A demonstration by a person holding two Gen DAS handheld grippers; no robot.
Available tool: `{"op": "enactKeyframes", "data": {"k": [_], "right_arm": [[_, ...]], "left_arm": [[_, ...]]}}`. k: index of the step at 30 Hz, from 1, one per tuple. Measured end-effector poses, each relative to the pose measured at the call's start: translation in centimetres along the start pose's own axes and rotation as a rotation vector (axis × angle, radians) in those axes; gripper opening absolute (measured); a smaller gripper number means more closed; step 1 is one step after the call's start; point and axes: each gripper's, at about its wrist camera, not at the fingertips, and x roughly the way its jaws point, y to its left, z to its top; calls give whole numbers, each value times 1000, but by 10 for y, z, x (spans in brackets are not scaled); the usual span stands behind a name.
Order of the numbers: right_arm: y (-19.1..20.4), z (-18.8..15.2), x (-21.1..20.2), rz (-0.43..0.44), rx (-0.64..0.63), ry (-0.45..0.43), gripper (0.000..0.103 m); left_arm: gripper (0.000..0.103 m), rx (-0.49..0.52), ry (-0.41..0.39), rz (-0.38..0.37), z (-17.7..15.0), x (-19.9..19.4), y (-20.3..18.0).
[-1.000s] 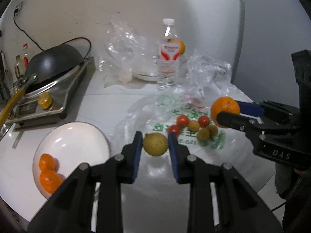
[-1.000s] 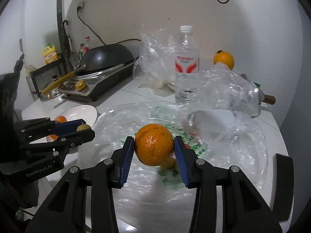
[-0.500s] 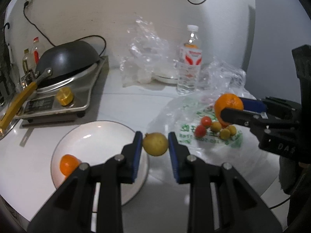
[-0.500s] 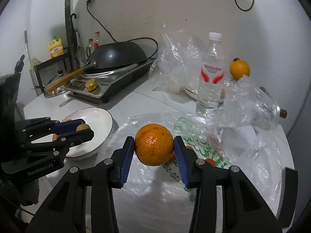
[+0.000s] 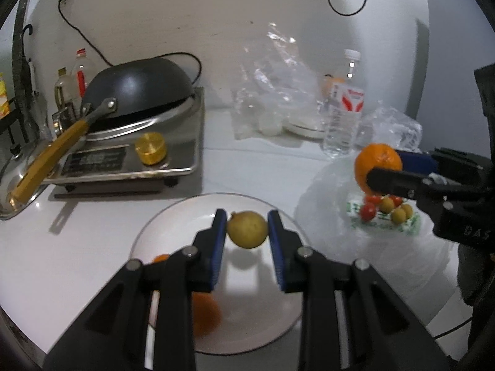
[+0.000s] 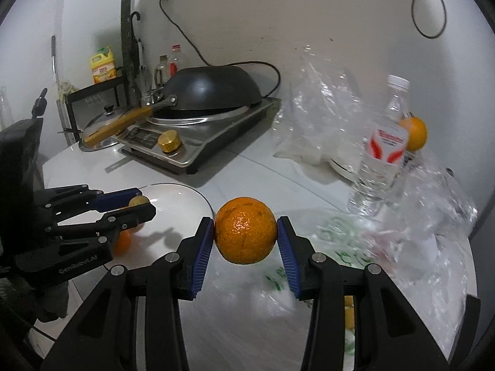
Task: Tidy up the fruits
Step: 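Carry the yellow fruit to the plate and open the left tool while the right tool carries its orange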
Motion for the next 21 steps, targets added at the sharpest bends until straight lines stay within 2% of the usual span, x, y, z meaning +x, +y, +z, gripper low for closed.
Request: {"op": "enactKeyframes", "data": {"k": [11,21], "right_arm": [[28,14,44,47,-23,30,44],[43,17,75,71,-35,68,44]], "left_arm": [[28,-35,38,26,-2,28,44],[28,-47,105,52,-13,51,61]]}}
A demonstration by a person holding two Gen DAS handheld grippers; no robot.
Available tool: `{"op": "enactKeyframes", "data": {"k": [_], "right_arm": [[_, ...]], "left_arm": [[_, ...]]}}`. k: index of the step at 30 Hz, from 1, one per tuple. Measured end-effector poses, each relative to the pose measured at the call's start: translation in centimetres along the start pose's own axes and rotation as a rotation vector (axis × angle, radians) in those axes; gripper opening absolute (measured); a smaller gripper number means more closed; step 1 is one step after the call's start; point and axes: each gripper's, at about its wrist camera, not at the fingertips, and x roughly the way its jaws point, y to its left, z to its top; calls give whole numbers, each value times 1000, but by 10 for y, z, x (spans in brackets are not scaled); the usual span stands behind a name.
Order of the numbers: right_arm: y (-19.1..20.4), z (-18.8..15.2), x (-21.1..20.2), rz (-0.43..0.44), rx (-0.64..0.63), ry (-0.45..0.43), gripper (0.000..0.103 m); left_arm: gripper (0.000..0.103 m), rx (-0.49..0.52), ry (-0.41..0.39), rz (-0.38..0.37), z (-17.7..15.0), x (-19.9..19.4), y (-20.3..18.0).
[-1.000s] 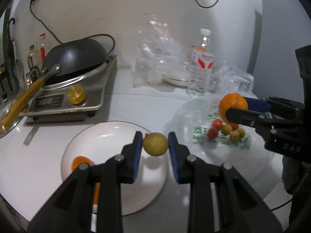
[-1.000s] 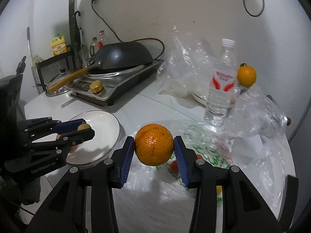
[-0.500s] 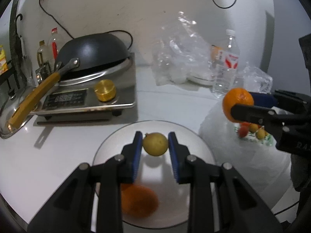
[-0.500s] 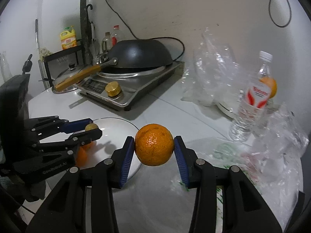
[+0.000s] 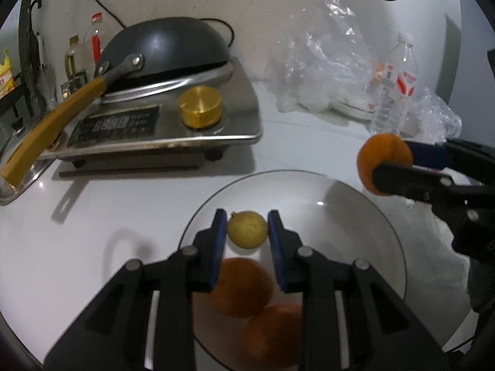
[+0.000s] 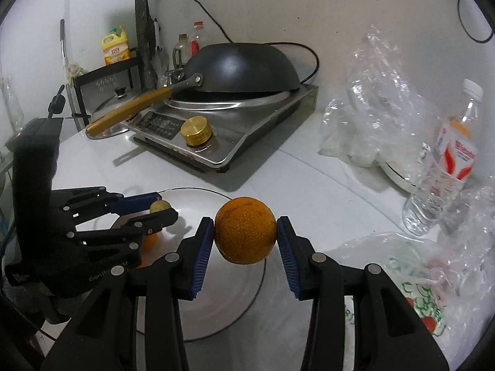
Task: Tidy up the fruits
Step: 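Carry the yellow fruit to the plate and open the left tool while the right tool carries its orange, then lower the held orange onto the white plate and open the right tool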
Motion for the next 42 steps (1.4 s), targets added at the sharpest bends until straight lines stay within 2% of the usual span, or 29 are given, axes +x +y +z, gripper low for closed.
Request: {"op": "enactKeyframes", "data": {"k": [12,23,27,42], "right_arm": [[16,4,22,14,-22,36,44],[38,7,48,36,-36,91,44],[42,7,57,39,-35,107,44],[44,6,75,46,-5,150,45]], "left_arm": [[29,-8,13,-10,1,1,7],[29,-83,-47,-20,-1,-20,37],[29,-100,-71,-1,-2,-29,47],[30,-147,-75,18,-16,-41,63]]}}
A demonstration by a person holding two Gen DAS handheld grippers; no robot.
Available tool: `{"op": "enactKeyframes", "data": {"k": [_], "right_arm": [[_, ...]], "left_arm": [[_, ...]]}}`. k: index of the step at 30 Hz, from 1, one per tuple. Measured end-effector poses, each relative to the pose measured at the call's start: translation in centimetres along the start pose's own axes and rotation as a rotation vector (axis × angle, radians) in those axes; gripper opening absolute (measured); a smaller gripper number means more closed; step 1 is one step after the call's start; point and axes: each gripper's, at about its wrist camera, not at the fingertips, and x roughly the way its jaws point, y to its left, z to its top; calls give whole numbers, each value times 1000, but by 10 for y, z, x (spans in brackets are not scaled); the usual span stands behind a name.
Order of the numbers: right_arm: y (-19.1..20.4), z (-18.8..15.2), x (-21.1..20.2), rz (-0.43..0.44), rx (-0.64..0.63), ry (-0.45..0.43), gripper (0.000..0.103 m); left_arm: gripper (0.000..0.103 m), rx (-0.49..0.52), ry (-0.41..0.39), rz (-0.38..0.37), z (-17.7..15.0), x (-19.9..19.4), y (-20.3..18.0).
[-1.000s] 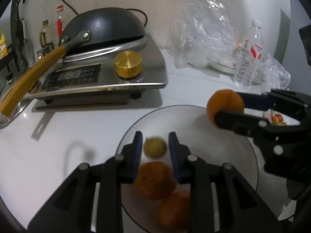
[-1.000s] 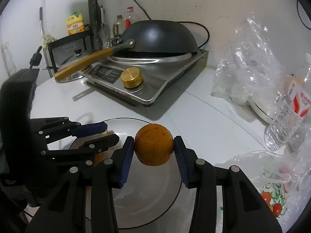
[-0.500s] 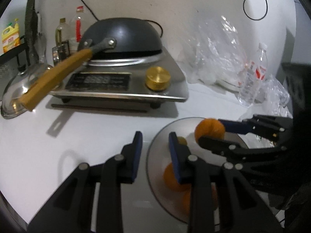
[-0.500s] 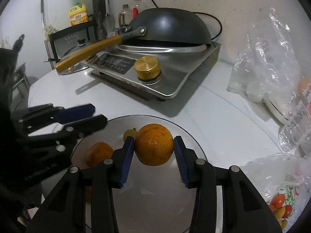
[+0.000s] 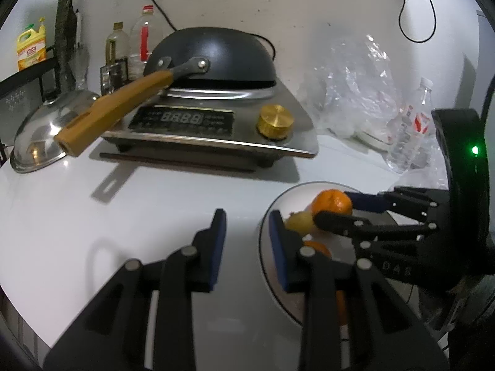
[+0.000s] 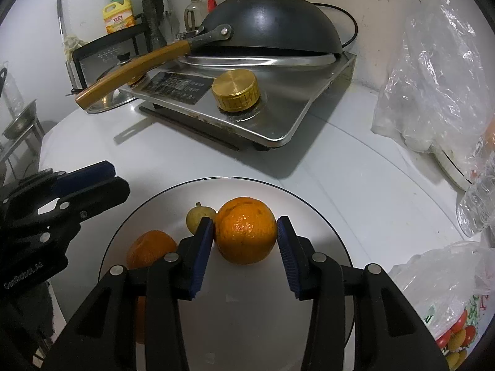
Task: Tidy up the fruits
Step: 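Lower the held orange onto the white plate and open the right tool, then withdraw both open tools from the plate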
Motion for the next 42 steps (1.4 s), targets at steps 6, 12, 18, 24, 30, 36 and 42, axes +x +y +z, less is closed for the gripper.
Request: {"op": "enactKeyframes", "data": {"k": [6,12,18,24,30,36,42], "right_arm": [[4,0,-6,-8,-4,-10,45],[4,-2,-23,-17,-2,-35,51],[3,-6,-47,-28,-3,-65,51],[-1,-15,-68,-43,1,-85,51],[-7,-27,-89,-59,7,-98,51],[-16,-38,-111,-76,19,-121,51],[-26,-47,-131,-91,33,-142,51]], "left_arm": [[31,-2,-6,15,-2,-5,-1],[33,-8,-15,37,-3,-14,-4],[50,-14,-22,46,-4,-24,-10],[50,-9,-31,46,-8,-34,-24],[50,-2,-39,49,-12,-46,-40],[50,7,-54,36,-14,-57,-56],[50,28,-64,20,-13,-66,-76]]}}
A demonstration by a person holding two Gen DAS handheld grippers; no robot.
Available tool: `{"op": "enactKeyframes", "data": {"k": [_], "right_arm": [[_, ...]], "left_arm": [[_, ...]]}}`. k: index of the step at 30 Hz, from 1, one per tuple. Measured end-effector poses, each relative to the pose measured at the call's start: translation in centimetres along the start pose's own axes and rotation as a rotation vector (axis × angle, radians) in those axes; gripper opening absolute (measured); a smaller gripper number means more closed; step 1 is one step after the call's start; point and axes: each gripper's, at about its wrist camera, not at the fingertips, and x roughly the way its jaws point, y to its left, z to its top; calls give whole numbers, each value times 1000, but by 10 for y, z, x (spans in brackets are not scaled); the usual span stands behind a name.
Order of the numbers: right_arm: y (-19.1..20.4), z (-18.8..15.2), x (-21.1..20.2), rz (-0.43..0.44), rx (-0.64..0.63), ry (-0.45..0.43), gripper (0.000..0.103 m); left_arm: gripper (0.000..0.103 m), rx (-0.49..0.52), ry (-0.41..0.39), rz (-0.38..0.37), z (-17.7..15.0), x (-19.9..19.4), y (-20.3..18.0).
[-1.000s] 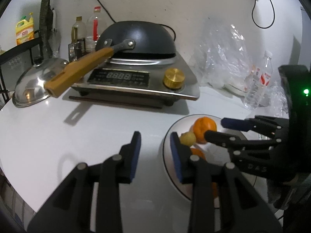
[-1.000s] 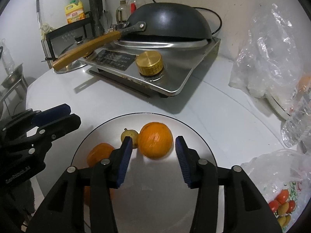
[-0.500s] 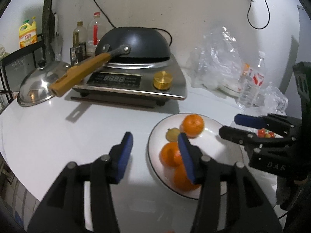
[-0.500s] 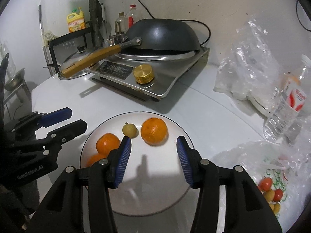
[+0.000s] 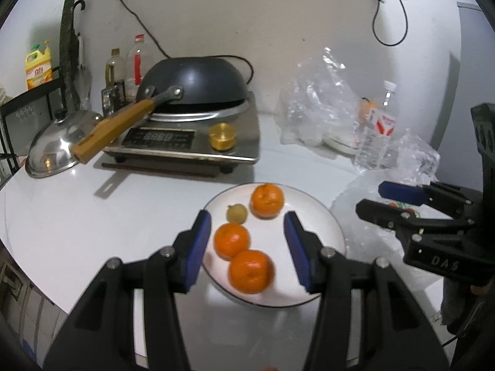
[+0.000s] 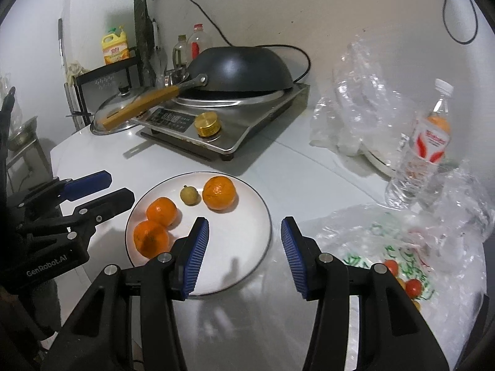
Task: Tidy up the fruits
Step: 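Withdraw both open tools from the plate, then move both tools over the fruits on the plastic bag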
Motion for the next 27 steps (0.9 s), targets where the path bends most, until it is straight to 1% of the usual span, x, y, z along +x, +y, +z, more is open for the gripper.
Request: {"op": "enactKeyframes", "data": {"k": [6,9,14,21,27], "right_arm": [[-14,-4,-24,-9,12,-20,51],[-25,-7,-38,-20,28,-37,51],[-43,-10,-57,-36,45,-56,51],[-73,-21,-79,-62,88,-82,51],[-105,-35,-87,-77,118,-77,51]], "left_arm": [[50,6,-13,-25,7,-12,-20],[50,27,-33,-29,13,-20,-35],[50,48,-43,-49,19,-26,-61],[51,89,-35,-85,21,-21,-103],[51,125,-16,-105,21,-14,-131]]}}
